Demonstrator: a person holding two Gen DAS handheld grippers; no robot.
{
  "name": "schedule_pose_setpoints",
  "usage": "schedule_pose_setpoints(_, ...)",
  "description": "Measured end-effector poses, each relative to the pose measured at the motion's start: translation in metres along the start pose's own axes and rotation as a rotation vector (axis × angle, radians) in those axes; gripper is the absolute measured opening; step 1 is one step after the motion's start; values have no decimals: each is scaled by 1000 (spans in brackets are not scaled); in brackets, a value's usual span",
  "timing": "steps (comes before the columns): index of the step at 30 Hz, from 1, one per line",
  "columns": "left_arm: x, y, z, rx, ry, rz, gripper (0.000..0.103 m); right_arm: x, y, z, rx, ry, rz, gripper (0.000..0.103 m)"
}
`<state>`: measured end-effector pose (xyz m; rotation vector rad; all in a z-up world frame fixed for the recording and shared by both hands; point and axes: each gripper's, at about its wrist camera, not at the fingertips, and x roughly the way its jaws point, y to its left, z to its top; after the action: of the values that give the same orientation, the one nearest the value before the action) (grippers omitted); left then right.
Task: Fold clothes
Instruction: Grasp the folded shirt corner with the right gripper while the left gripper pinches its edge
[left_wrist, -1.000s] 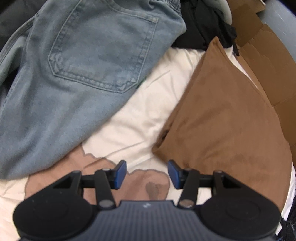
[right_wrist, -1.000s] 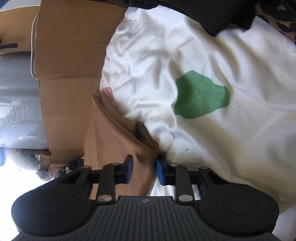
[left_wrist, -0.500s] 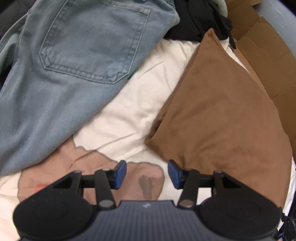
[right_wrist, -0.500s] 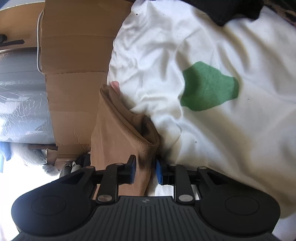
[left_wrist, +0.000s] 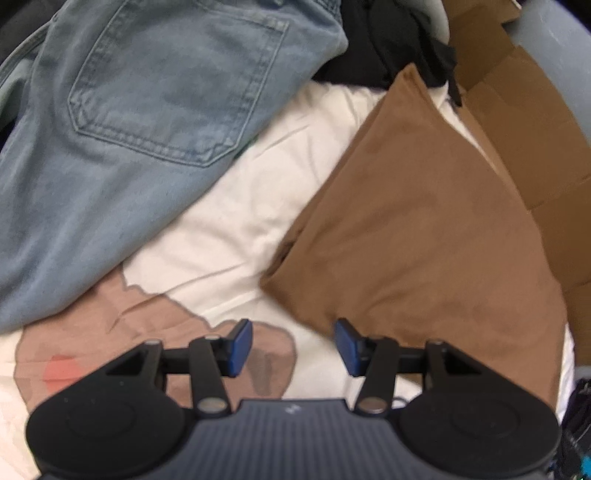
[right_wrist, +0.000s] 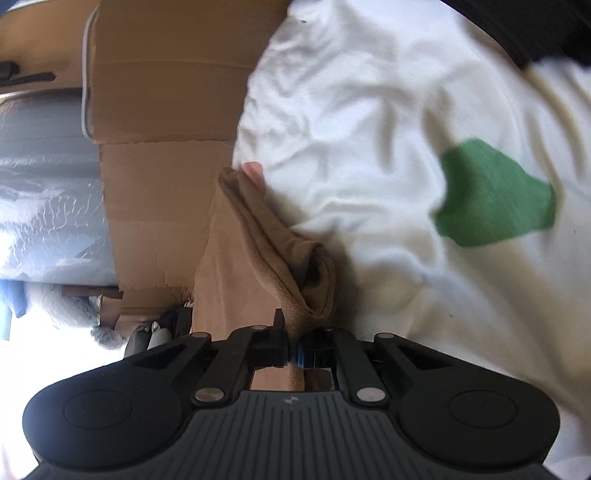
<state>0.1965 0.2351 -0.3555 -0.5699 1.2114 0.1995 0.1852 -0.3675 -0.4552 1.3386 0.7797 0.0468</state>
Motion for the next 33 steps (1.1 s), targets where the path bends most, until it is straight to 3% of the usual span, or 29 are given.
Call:
schedule_pose_setpoints(7,11,22,3,-291,-51,-159,52,-2,-2,1,-3,25,-38,3)
schedule_pose_setpoints(15,34,25,-9,-401,-42,-212,52,-5,0,1,12,29,-52,3)
schedule_pose_setpoints(17,43,29,-13,-469,-40,-233,52,-6,1,2,22,27,-55,3)
schedule_pose_setpoints(25,54,48,-23,-626,-94,-294,49,-8,6,0,30,33,-56,3)
schedule_pose_setpoints(26,54,49,-23,-633,-99,-308,44,-8,6,1,28,34,-59,3)
schedule_pose_setpoints(27,52,51,-24,-638,-109,-330,28,-8,6,1,25,34,-62,3)
schedule_pose_setpoints(28,52,54,-25,-651,-110,-359,21,-9,7,1,28,29,-60,3)
schedule_pose_setpoints(30,52,60,-27,-679,-111,-420,18,-11,8,2,44,15,-45,3)
schedule_pose_setpoints(33,54,67,-30,-680,-109,-431,18,-12,9,1,58,8,-39,4)
